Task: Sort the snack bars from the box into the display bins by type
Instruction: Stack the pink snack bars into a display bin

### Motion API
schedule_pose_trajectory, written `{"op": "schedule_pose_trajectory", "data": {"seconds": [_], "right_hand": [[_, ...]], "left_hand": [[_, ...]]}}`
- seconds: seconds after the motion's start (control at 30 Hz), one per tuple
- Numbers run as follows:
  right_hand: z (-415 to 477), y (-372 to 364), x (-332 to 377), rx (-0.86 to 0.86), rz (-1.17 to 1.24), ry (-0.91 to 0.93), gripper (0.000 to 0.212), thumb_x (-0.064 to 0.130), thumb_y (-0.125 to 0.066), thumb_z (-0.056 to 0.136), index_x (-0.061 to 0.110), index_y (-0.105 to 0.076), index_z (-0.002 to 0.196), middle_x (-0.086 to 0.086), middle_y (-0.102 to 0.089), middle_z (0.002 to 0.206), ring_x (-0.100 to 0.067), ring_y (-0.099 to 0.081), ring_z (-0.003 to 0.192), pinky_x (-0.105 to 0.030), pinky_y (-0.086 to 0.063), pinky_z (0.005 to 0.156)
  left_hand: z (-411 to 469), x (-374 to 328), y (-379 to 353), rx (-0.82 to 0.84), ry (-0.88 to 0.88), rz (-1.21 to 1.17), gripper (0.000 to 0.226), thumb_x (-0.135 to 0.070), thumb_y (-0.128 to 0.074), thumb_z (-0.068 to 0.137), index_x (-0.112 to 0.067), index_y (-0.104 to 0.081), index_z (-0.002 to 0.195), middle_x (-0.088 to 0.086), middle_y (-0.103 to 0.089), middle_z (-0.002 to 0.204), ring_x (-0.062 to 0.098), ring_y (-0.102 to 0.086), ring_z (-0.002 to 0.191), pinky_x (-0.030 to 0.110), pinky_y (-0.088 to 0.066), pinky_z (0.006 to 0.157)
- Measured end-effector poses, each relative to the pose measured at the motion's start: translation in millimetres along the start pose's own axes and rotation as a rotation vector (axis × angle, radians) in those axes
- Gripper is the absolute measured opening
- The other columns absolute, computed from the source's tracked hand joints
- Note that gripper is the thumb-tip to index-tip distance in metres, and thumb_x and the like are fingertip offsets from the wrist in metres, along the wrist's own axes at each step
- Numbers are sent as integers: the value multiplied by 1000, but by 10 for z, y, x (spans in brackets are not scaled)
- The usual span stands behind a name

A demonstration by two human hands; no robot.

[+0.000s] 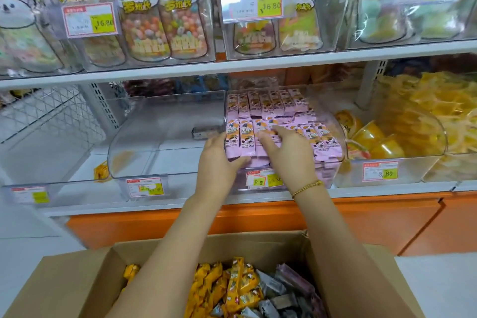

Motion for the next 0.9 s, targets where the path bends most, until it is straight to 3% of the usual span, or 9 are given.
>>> {"op": "schedule_pose_trajectory", "data": {"seconds": [0.17,0.27,0.37,0.43,0.5,0.6,0.7,0.8,0.9], "right_hand": [[-69,-15,-53,124,205,38,43,35,-42,100,17,-50,138,-10,-59,131,-21,-57,111,-26,-43,87],[-173,206,-206,32,338,-4,40,28,-43,100,20,-48,139,-6,-61,101,-13,-49,90,-18,-37,69],[-346,490,-493,-92,361,-37,24,21,-49,98,12,-71,96,-3,-67,81,-15,-59,75,-18,-43,64],[-498,522,-707,6,400,-56,33,18,-54,95,12,-63,64,-3,-61,60,-11,-56,57,-24,-46,60],[-659,445,-955,145,297,-87,36,18,-60,92,7,-60,57,-5,-57,55,-13,-51,54,-27,-42,59],[-893,289,-1367,384,-133,-166,36,29,-69,86,-5,-65,75,-18,-66,75,-23,-58,70,-31,-37,58],[-1332,88,-1683,813,-469,-179,57,43,-67,84,6,-55,125,-16,-57,125,-28,-54,111,-31,-43,83],[-1807,-33,-1895,1089,-530,-94,78,41,-62,89,6,-25,147,-14,-31,149,-27,-33,133,-29,-27,105],[-2003,-99,-2157,1156,-476,-144,83,36,-57,94,3,-6,151,-13,-11,159,-25,-19,144,-24,-15,110]], "left_hand": [[-14,28,-20,-27,-3,-32,67,-26,-79,76,-14,-50,135,5,-51,135,21,-48,124,31,-38,103],[-178,79,25,-70,-25,-85,63,-27,-76,79,-14,-50,135,4,-51,135,18,-48,124,32,-40,106],[-569,148,76,-157,-47,-159,36,-28,-68,86,-16,-58,119,-1,-55,119,10,-52,108,23,-45,94],[-855,201,15,-156,-72,-209,12,-27,-64,88,-18,-60,95,-3,-60,96,6,-56,86,17,-46,77],[-1102,322,-177,-78,-66,-206,17,-29,-61,90,-17,-56,78,-3,-59,76,6,-53,71,15,-40,62],[-1446,586,-585,99,9,-159,28,-31,-61,90,-13,-54,69,-4,-54,64,7,-49,60,14,-33,54],[-1776,816,-1034,297,82,-100,26,-33,-62,89,-14,-57,72,-7,-54,65,8,-51,61,15,-33,54],[-2044,994,-1578,544,215,-134,17,-28,-70,85,-12,-62,83,-1,-63,78,14,-59,75,23,-41,64],[-2292,1176,-2076,728,411,-220,17,-29,-70,75,-13,-63,76,16,-68,81,21,-61,73,39,-50,76]]}}
Point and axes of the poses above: each hand's wrist, its own z-axis towards the middle knuckle, its own y-axis out of the back of the hand, x = y × z, the point moved 5 cm from there along z, towards the middle knuckle
